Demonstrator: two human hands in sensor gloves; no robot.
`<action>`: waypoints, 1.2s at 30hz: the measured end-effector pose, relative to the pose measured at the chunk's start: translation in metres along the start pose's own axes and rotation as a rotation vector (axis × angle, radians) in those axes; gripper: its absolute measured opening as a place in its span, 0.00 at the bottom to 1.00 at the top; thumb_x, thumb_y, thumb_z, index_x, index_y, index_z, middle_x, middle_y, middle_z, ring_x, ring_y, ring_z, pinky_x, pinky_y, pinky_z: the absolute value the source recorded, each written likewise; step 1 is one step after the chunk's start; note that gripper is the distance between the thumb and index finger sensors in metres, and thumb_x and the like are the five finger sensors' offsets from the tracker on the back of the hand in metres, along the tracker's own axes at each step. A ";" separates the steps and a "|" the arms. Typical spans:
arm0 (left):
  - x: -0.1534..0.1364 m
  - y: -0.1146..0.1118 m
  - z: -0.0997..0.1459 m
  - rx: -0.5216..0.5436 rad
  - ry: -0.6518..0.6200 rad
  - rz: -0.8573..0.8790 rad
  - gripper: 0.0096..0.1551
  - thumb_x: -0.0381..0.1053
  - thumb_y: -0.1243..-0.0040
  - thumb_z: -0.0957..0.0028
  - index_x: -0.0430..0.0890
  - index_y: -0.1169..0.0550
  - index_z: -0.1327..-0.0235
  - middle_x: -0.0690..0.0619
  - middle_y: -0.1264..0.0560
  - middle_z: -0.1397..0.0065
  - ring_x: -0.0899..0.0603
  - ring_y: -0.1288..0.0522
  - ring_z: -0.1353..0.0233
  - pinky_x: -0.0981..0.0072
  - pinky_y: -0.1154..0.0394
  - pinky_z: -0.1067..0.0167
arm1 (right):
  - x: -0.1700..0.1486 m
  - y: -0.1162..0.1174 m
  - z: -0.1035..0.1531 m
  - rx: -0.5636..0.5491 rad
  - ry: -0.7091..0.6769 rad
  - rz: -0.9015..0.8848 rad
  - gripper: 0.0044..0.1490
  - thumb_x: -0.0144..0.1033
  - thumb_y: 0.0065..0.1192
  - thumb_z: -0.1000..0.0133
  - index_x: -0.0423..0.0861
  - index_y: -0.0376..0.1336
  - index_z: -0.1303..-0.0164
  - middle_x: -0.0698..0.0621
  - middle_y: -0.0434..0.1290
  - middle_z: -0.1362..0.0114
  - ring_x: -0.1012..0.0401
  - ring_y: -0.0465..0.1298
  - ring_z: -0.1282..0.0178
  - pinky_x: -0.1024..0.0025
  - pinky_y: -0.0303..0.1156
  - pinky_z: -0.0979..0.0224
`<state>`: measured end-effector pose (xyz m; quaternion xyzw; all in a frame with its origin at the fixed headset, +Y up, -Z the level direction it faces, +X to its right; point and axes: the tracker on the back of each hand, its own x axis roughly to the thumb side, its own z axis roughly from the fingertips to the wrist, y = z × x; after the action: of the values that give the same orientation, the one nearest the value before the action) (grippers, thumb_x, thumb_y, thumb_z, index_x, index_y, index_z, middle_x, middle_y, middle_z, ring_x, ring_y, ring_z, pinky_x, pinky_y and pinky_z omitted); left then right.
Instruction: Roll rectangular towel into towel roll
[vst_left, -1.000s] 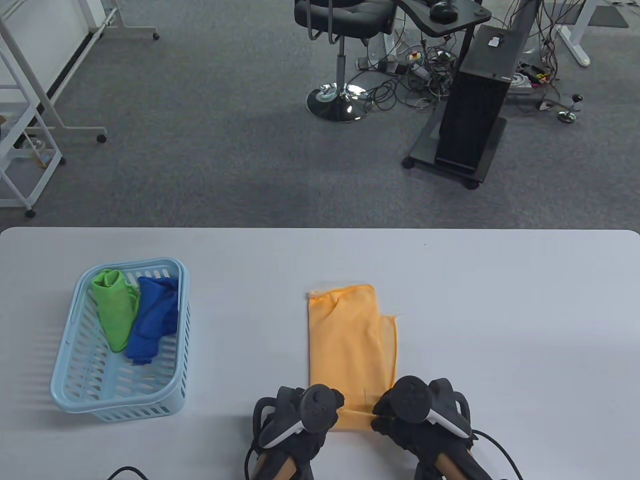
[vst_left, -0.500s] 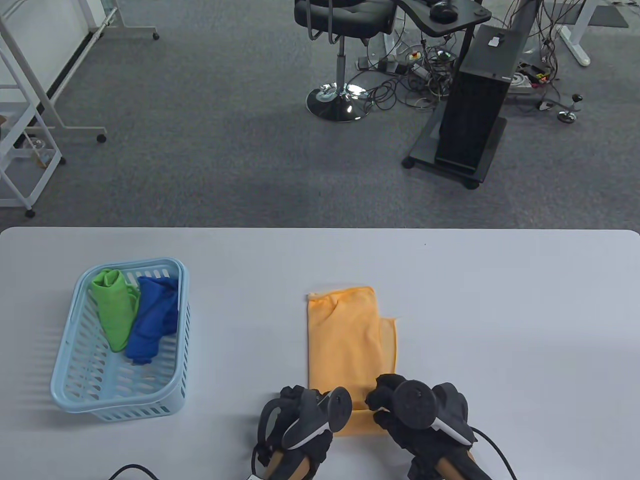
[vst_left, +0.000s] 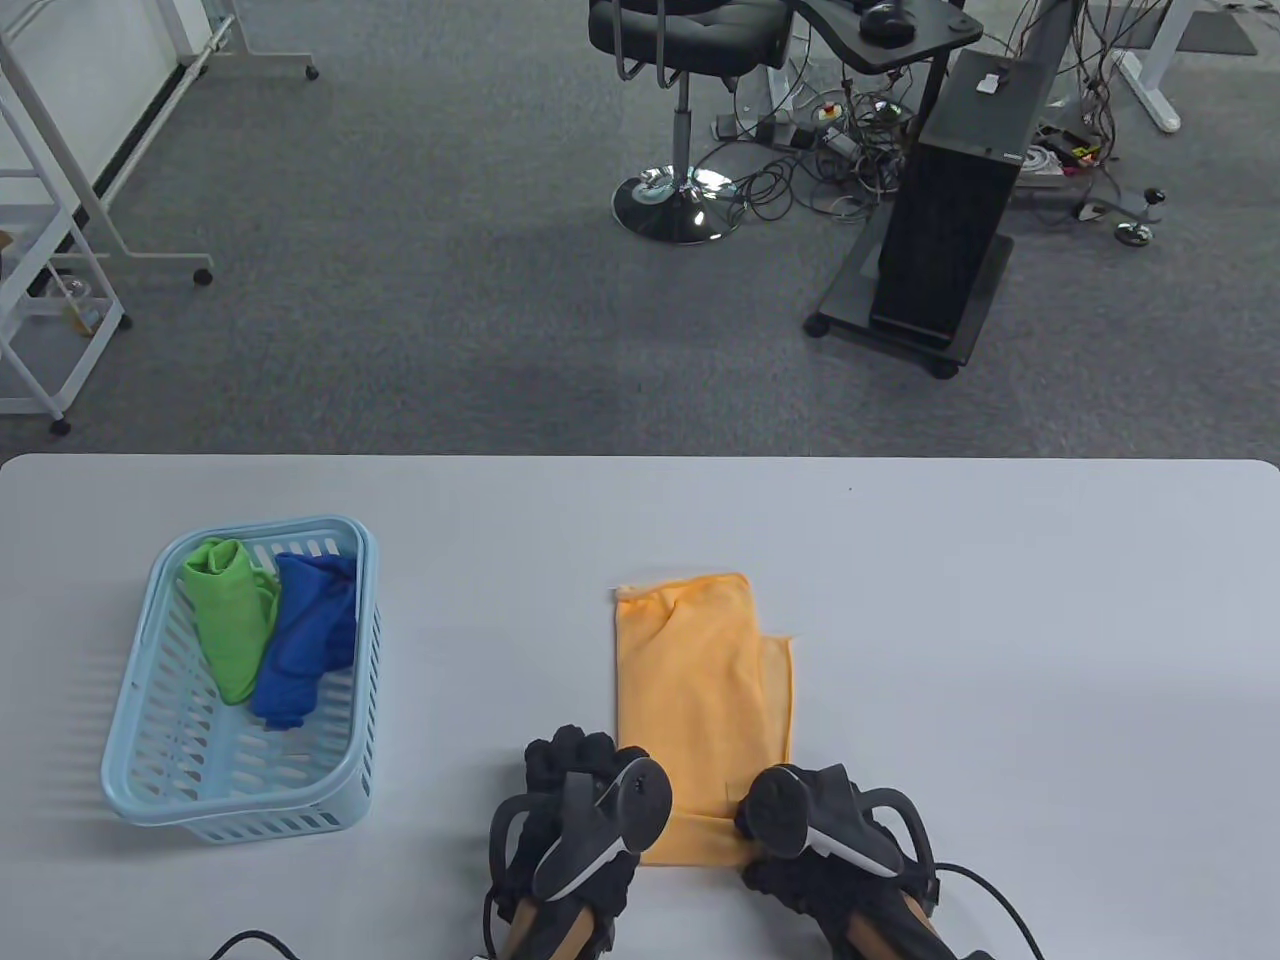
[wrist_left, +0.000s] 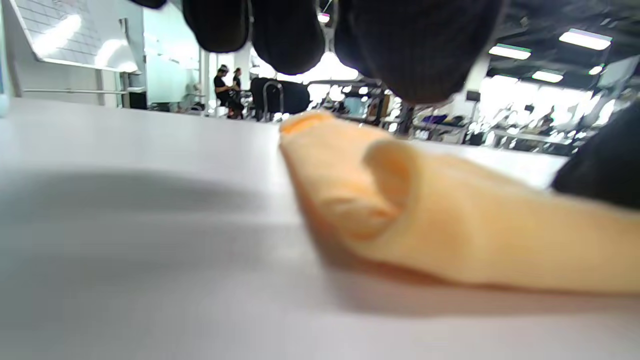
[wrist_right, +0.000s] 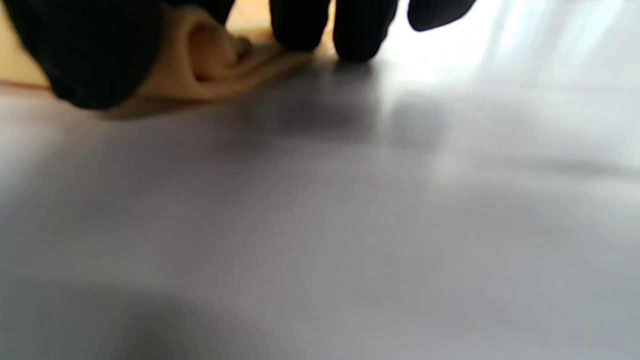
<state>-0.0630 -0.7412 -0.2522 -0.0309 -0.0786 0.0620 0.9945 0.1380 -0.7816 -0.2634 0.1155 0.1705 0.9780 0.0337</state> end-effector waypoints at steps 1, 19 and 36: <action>0.004 0.001 0.002 -0.014 -0.072 0.012 0.25 0.56 0.37 0.58 0.54 0.23 0.46 0.44 0.33 0.29 0.31 0.43 0.22 0.30 0.51 0.28 | -0.001 -0.001 0.000 -0.021 -0.003 -0.032 0.39 0.50 0.67 0.62 0.60 0.61 0.38 0.47 0.53 0.22 0.47 0.59 0.22 0.40 0.53 0.23; 0.006 -0.028 -0.009 -0.170 -0.142 -0.044 0.28 0.57 0.34 0.62 0.57 0.17 0.45 0.46 0.22 0.34 0.34 0.31 0.26 0.31 0.40 0.31 | -0.011 -0.006 -0.002 -0.044 -0.015 -0.149 0.32 0.44 0.64 0.61 0.55 0.69 0.44 0.46 0.59 0.25 0.47 0.61 0.24 0.39 0.54 0.24; 0.016 -0.031 -0.009 -0.141 -0.104 -0.112 0.25 0.59 0.39 0.58 0.60 0.27 0.45 0.46 0.41 0.28 0.33 0.47 0.23 0.31 0.53 0.29 | 0.001 -0.025 0.015 -0.265 -0.137 -0.108 0.28 0.43 0.67 0.63 0.54 0.70 0.50 0.49 0.60 0.28 0.49 0.62 0.24 0.40 0.55 0.24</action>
<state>-0.0425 -0.7700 -0.2560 -0.0931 -0.1359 0.0020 0.9863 0.1410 -0.7526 -0.2577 0.1671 0.0432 0.9785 0.1128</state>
